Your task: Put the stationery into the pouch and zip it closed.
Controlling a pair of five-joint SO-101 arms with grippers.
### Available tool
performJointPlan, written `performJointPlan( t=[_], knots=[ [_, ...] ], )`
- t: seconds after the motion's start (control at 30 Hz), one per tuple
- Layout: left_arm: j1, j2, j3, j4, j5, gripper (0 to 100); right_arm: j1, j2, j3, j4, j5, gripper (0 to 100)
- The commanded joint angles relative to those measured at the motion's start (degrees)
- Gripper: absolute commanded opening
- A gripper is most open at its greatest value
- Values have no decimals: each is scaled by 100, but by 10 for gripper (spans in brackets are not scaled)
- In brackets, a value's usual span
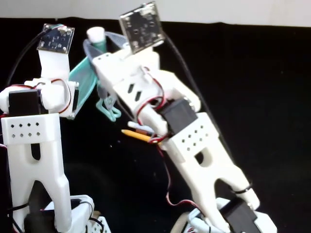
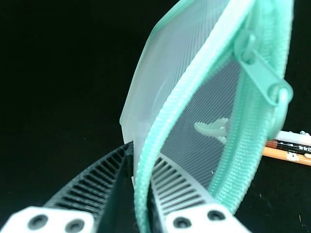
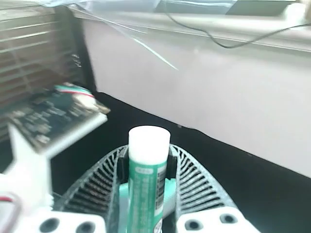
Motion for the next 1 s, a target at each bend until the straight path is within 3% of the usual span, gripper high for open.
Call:
performJointPlan(
  t=[0.0, 0.33, 0.7, 0.97],
  knots=[
    [-57, 57, 40, -70, 35, 7, -198, 136, -470, -145, -290, 7],
    [-75, 57, 40, -79, 35, 7, -189, 857, -910, -374, -870, 7],
    [-84, 57, -4, -123, 35, 7, -207, 1464, -875, -664, -879, 7],
    [-576, 57, -4, -352, 44, 7, -321, 1464, -251, -848, -879, 7]
  ],
)
